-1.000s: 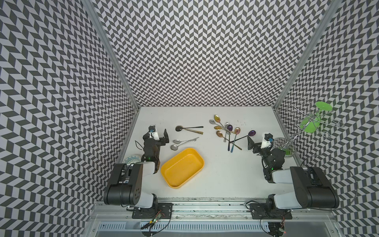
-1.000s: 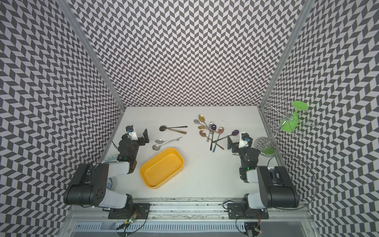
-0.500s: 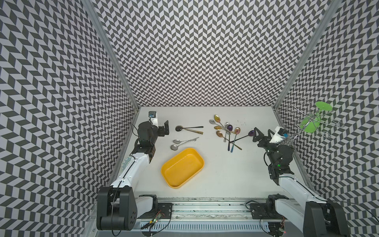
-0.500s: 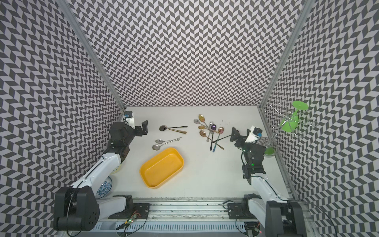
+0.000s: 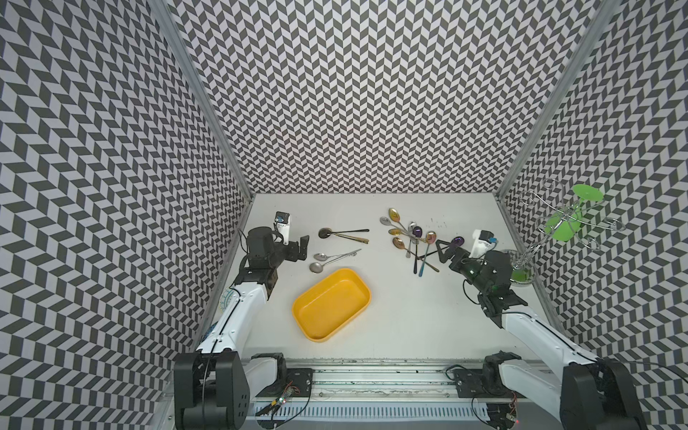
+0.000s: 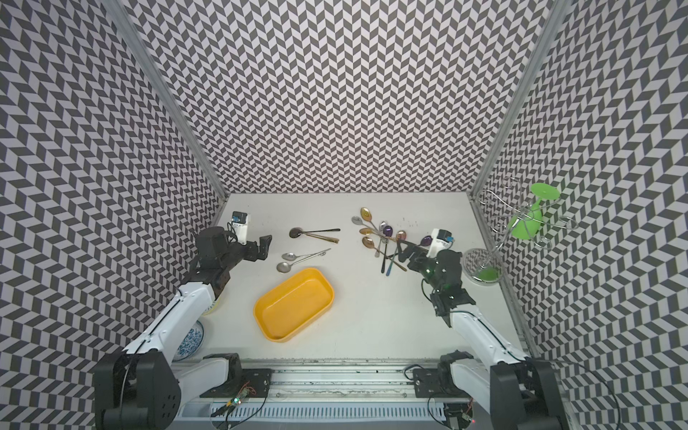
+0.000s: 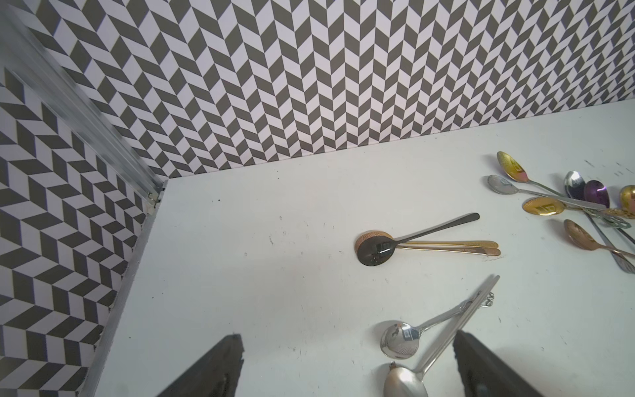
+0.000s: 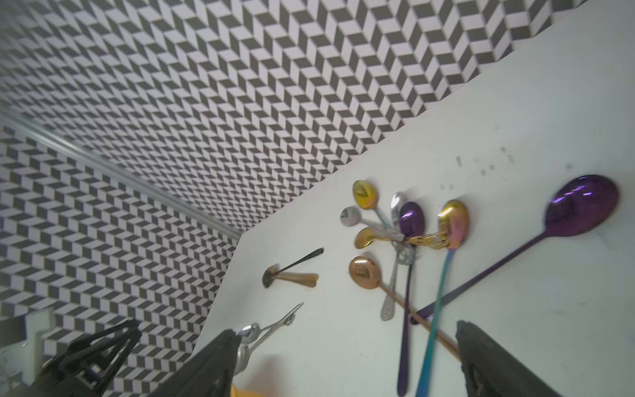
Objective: Put the spoon into the storage box
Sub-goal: Move the storage box to the center of the board.
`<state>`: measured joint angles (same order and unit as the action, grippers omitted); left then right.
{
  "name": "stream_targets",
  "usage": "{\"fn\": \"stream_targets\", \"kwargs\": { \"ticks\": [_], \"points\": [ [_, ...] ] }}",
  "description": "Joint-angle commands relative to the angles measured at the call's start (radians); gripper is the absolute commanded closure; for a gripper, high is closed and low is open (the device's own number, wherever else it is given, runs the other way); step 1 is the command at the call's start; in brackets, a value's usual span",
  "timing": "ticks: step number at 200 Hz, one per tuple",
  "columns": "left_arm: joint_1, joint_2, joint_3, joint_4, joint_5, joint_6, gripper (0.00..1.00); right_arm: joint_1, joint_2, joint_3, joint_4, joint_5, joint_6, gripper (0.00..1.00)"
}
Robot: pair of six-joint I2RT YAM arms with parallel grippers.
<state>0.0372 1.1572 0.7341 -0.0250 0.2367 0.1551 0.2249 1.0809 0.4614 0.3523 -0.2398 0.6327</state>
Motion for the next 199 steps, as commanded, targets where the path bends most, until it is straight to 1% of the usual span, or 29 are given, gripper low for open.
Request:
{"fn": "stream_targets", "kwargs": {
  "ticks": [1, 30, 38, 53, 57, 58, 59, 66, 106, 121, 147, 199],
  "points": [
    [0.019, -0.019, -0.022, -0.01, 0.061, 0.036, 0.01, 0.135, 0.036, 0.084, -0.087, 0.074, -0.08, 0.0],
    [0.026, -0.027, -0.023, -0.003, 0.053, 0.039, 0.01, 0.318, 0.133, 0.204, -0.169, 0.122, -0.146, 0.0],
    [0.028, -0.03, -0.025, -0.003, 0.055, 0.039, 0.0, 0.361, 0.164, 0.235, -0.195, 0.159, -0.175, 0.0],
    [0.03, -0.038, -0.027, -0.003, 0.053, 0.037, 0.0, 0.452, 0.214, 0.286, -0.233, 0.159, -0.175, 0.0],
    [0.03, -0.04, -0.027, -0.003, 0.054, 0.037, 0.0, 0.466, 0.227, 0.3, -0.24, 0.159, -0.175, 0.0],
    [0.031, -0.039, -0.027, -0.003, 0.054, 0.037, 0.0, 0.472, 0.23, 0.303, -0.243, 0.169, -0.21, 0.0],
    [0.031, -0.04, -0.027, -0.003, 0.054, 0.037, 0.0, 0.477, 0.23, 0.307, -0.245, 0.216, -0.225, 0.0],
    [0.032, -0.042, -0.026, -0.004, 0.053, 0.036, 0.0, 0.514, 0.254, 0.328, -0.258, 0.248, -0.254, 0.0],
    [0.032, -0.038, -0.022, -0.003, 0.053, 0.026, 0.0, 0.666, 0.397, 0.443, -0.333, 0.318, -0.326, 0.0],
    [0.033, -0.034, -0.023, 0.001, 0.051, 0.025, 0.0, 0.694, 0.459, 0.481, -0.367, 0.316, -0.34, 0.0],
    [0.036, -0.034, -0.02, -0.002, 0.05, 0.022, 0.01, 0.706, 0.562, 0.549, -0.454, 0.326, -0.347, 0.0],
    [0.038, -0.022, -0.015, -0.002, 0.05, 0.013, 0.0, 0.721, 0.655, 0.595, -0.55, 0.374, -0.351, 0.0]
  ]
}}
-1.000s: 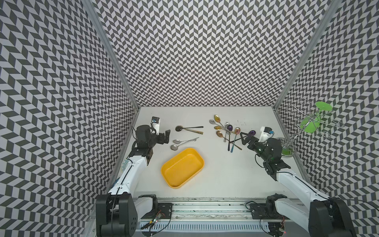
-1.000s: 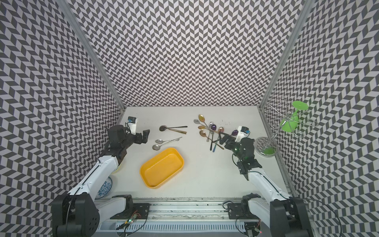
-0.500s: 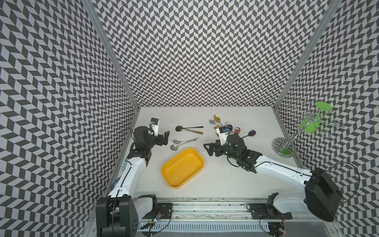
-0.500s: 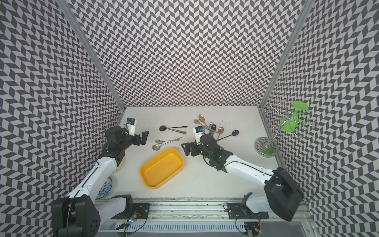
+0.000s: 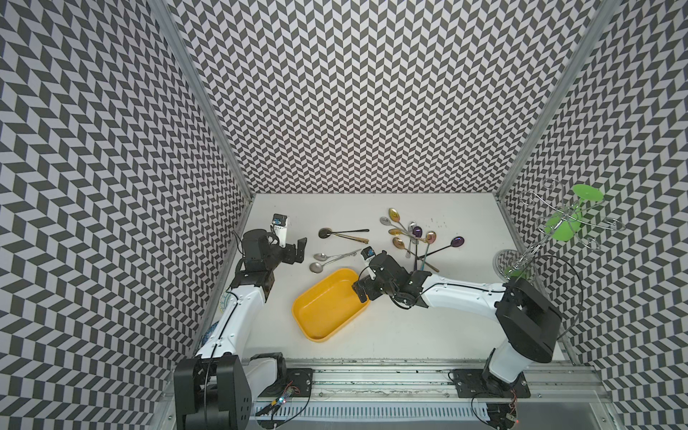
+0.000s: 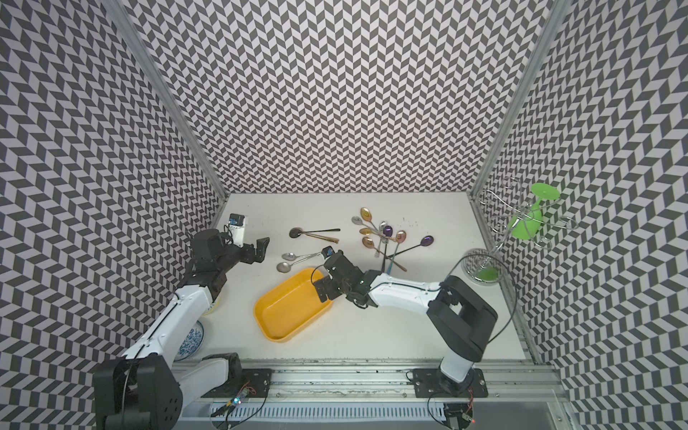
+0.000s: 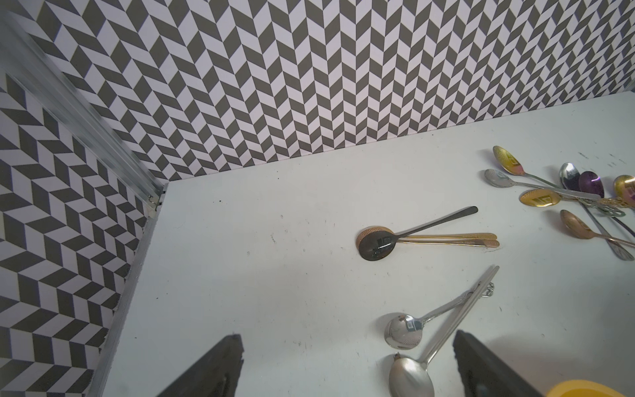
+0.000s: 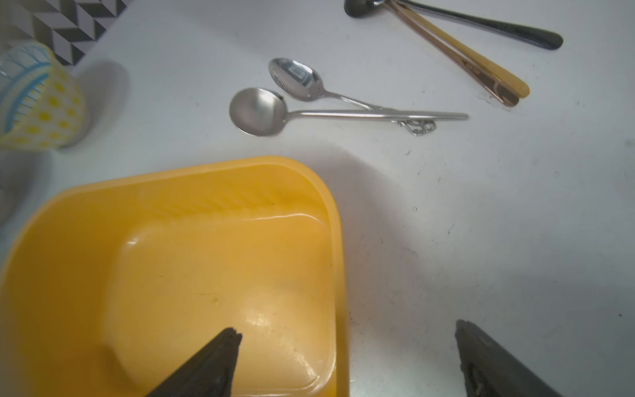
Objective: Put the spoon into the storage box
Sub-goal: Move the storage box to the center of the board.
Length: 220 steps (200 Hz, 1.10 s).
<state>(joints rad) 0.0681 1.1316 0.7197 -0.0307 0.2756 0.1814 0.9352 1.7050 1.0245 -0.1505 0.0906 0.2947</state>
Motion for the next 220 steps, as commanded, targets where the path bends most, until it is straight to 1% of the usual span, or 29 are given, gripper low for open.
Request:
{"fn": "stream_targets", "kwargs": {
  "ticks": [1, 28, 51, 61, 100, 150, 161, 168, 174, 205, 220],
  "points": [
    [0.007, 0.004, 0.001, 0.003, 0.011, -0.014, 0.0, 0.01, 0.032, 0.032, -0.049, 0.045, -0.014, 0.0],
    [0.007, 0.001, 0.002, 0.002, 0.013, -0.016, 0.0, 0.01, 0.08, 0.057, -0.113, 0.091, -0.012, 0.0],
    [0.007, -0.003, 0.0, 0.002, 0.014, -0.016, 0.01, 0.005, 0.097, 0.065, -0.156, 0.15, -0.004, 0.0],
    [0.007, -0.003, 0.0, 0.003, 0.013, -0.016, 0.0, -0.006, 0.099, 0.064, -0.169, 0.157, -0.007, 0.0],
    [0.007, -0.001, -0.002, 0.005, 0.015, -0.017, 0.0, -0.075, 0.068, 0.039, -0.188, 0.152, -0.022, 0.0],
    [0.002, 0.011, 0.011, -0.003, 0.027, -0.025, 0.0, -0.204, 0.031, 0.058, -0.224, 0.159, -0.108, 0.0],
    [-0.001, 0.014, 0.009, -0.003, 0.04, -0.022, 0.0, -0.237, 0.032, 0.063, -0.225, 0.151, -0.122, 0.0],
    [-0.003, 0.016, 0.009, -0.007, 0.056, -0.019, 0.0, -0.254, 0.033, 0.069, -0.228, 0.139, -0.129, 0.02],
    [-0.005, 0.017, 0.012, -0.01, 0.076, -0.018, 0.0, -0.264, 0.032, 0.082, -0.239, 0.133, -0.132, 0.03],
    [-0.042, 0.035, 0.049, -0.061, 0.212, -0.007, 0.0, -0.268, -0.029, 0.099, -0.264, 0.086, -0.134, 0.04],
    [-0.076, 0.05, 0.066, -0.074, 0.221, -0.005, 0.01, -0.268, -0.078, 0.088, -0.267, 0.066, -0.13, 0.04]
  ]
}}
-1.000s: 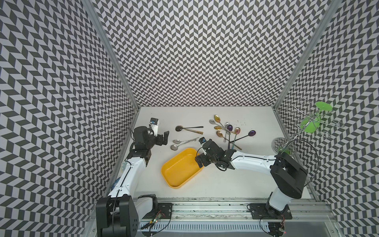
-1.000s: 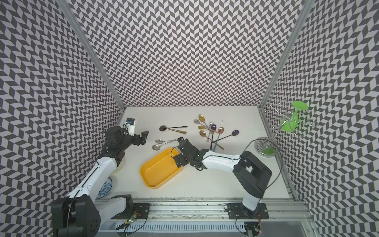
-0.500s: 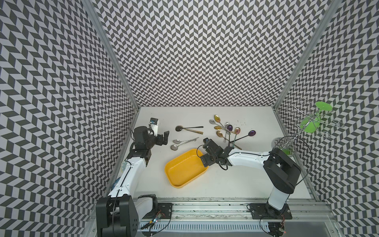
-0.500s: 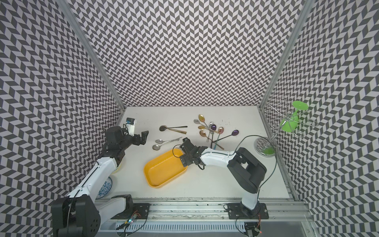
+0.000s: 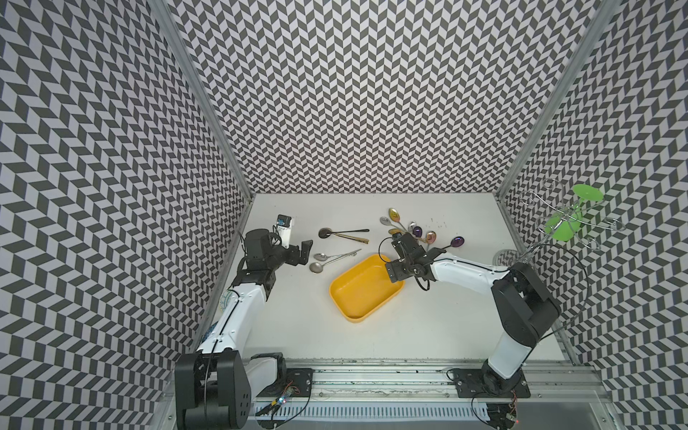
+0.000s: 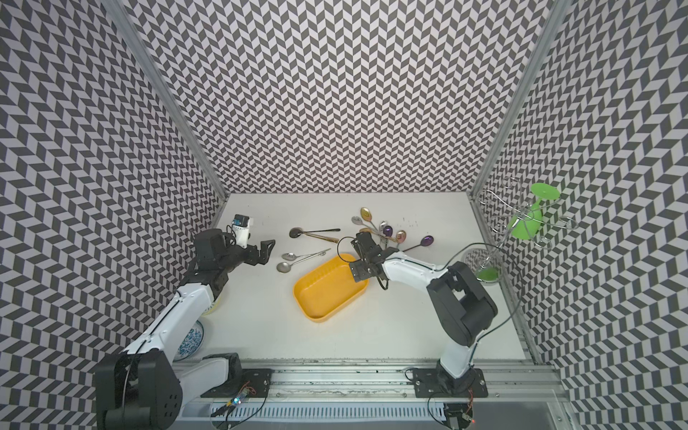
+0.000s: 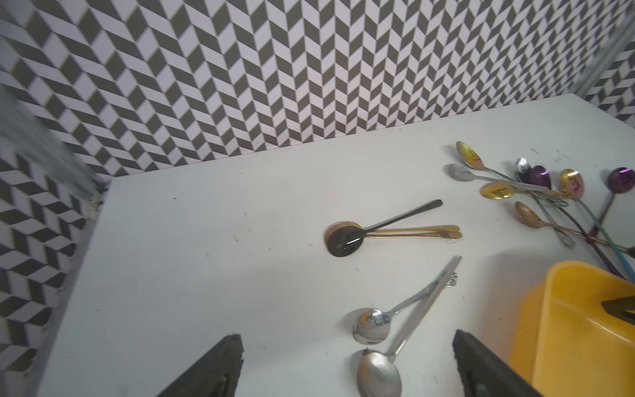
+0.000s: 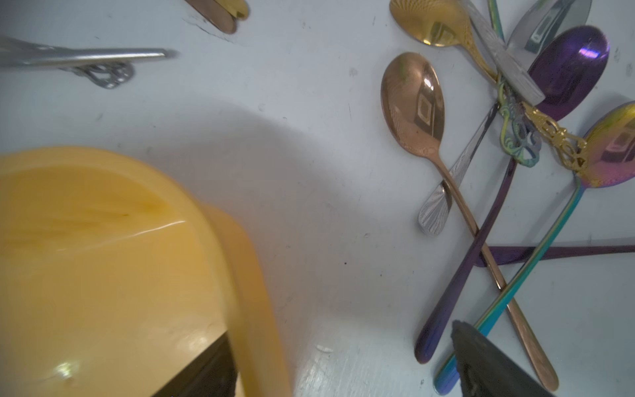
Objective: Put the spoon into the storage box
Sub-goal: Move the storage box to the center of the board.
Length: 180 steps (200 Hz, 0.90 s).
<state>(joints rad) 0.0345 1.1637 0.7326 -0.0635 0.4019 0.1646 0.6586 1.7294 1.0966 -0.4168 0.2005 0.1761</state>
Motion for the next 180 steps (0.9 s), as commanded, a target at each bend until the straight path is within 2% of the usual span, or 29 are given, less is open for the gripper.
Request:
{"fn": "stream_targets", "kwargs": {
  "ticks": [1, 52, 115, 140, 180],
  "points": [
    [-0.046, 0.019, 0.054, -0.042, 0.094, 0.012, 0.01, 0.009, -0.106, 0.015, -0.001, -0.045, -0.011, 0.04],
    [-0.198, 0.08, 0.082, -0.068, 0.05, 0.019, 0.0, 0.008, -0.314, -0.057, -0.032, -0.036, 0.005, 0.03],
    [-0.413, 0.195, 0.125, -0.097, -0.012, 0.041, 0.0, 0.007, -0.593, -0.112, -0.08, 0.059, 0.01, 0.02],
    [-0.465, 0.239, 0.143, -0.104, -0.023, 0.033, 0.0, 0.006, -0.701, -0.144, -0.058, 0.117, -0.027, 0.0],
    [-0.538, 0.353, 0.223, -0.139, -0.085, 0.001, 0.01, -0.011, -0.79, -0.195, -0.038, 0.18, -0.082, 0.0]
  ]
}}
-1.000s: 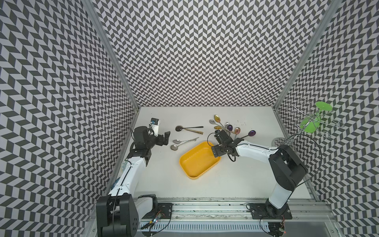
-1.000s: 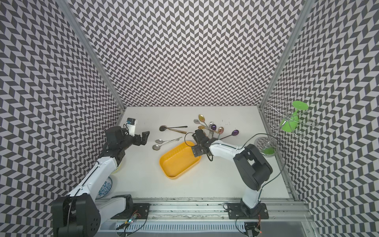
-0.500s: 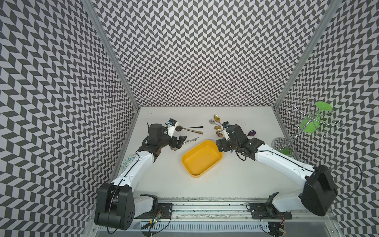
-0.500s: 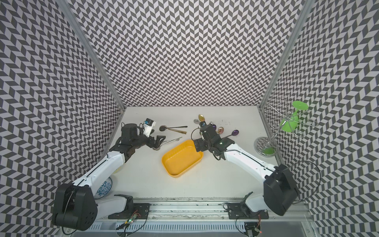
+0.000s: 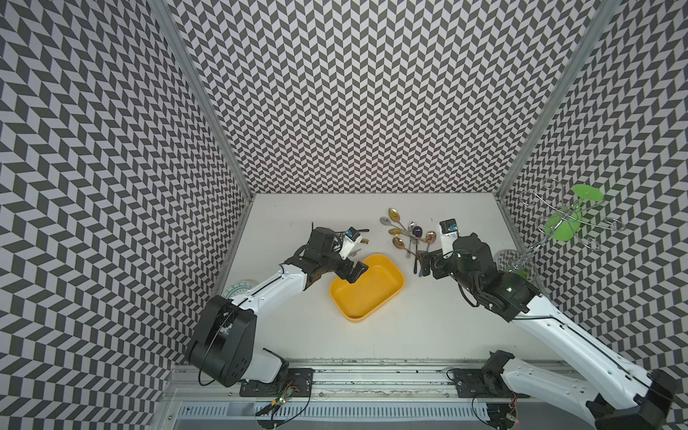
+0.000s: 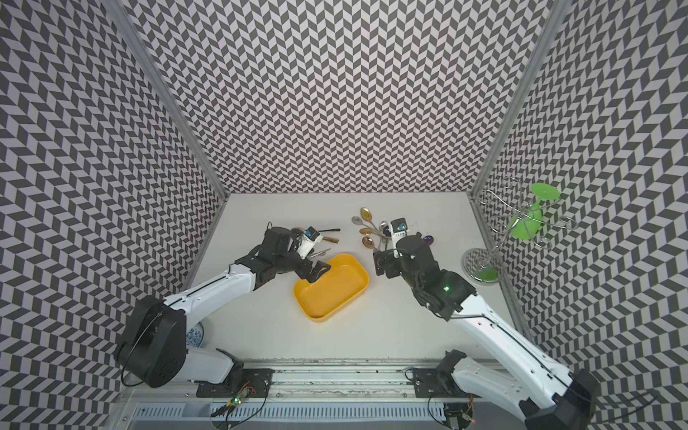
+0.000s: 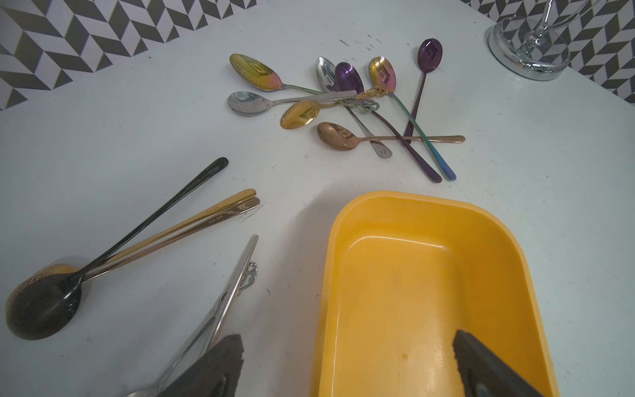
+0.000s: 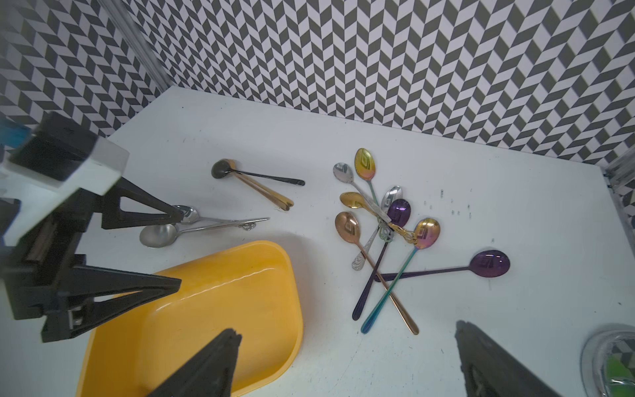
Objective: Put the spoon into the storage box
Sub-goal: Move the storage box to the center of the board, then adjust the storage box at the center of the board.
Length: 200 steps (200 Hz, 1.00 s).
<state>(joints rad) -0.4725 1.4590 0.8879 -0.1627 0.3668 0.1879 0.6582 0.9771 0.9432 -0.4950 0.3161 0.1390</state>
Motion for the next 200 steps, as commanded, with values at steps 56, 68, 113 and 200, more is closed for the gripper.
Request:
{"fn": "stream_targets", "kwargs": {
  "ticks": [56, 68, 113, 200],
  "points": [
    [-0.095, 0.26, 0.236, -0.125, -0.12, -0.077, 0.14, -0.014, -0.183, -0.18, 0.172, 0.105, -0.084, 0.0],
    [-0.099, 0.307, 0.279, -0.153, -0.13, -0.086, 0.18, -0.014, -0.212, -0.21, 0.195, 0.117, -0.088, 0.0],
    [-0.105, 0.431, 0.408, -0.231, -0.146, -0.102, 0.34, -0.014, -0.284, -0.286, 0.263, 0.143, -0.102, 0.0],
    [-0.107, 0.465, 0.474, -0.279, -0.096, -0.145, 0.81, -0.012, -0.288, -0.305, 0.278, 0.141, -0.099, 0.0]
  ]
}}
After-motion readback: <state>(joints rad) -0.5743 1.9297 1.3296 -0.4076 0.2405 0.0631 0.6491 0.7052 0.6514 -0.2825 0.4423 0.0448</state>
